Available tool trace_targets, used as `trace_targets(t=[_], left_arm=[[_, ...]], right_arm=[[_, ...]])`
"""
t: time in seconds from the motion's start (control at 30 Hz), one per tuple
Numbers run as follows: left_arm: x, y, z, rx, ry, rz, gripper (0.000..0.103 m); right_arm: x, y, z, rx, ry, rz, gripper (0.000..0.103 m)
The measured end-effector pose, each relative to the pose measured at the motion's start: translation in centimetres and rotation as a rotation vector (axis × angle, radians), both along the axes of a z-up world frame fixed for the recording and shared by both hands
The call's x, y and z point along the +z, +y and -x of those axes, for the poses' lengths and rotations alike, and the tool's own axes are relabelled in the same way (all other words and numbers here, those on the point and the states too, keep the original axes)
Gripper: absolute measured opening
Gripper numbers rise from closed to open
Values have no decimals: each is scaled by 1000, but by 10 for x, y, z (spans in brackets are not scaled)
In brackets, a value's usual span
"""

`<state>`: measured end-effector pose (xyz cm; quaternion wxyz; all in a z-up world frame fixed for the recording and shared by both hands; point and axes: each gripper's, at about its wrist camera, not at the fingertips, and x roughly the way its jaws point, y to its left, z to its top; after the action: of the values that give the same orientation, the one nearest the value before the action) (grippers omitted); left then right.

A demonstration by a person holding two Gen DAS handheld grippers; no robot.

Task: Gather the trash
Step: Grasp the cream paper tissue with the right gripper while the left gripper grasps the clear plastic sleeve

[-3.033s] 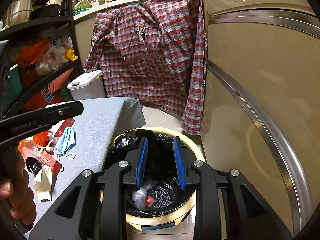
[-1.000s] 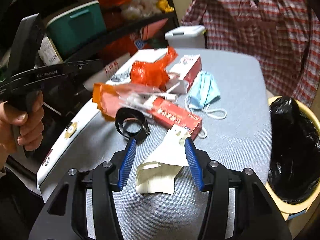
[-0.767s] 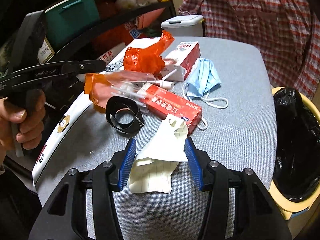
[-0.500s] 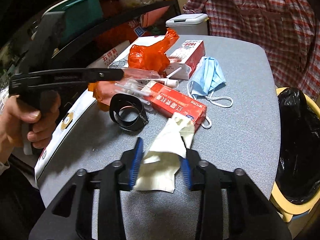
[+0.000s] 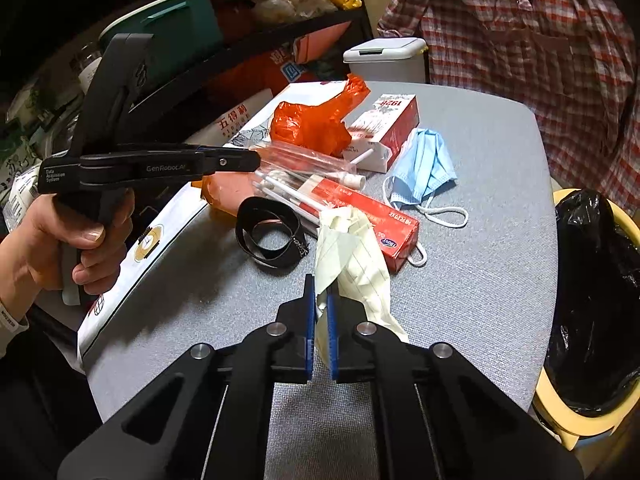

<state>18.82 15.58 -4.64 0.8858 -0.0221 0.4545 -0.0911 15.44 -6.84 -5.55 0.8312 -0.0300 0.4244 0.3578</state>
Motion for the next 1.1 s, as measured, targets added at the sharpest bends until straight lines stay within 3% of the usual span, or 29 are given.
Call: trace_targets(t=[0.53, 1.1], left_arm=[[38, -2, 25, 30, -108, -34, 2], [68, -12, 43, 113, -206, -18, 2]], right_arm=[[19, -13, 4, -45, -65, -18, 4], [44, -41, -3, -156, -159, -57, 4]])
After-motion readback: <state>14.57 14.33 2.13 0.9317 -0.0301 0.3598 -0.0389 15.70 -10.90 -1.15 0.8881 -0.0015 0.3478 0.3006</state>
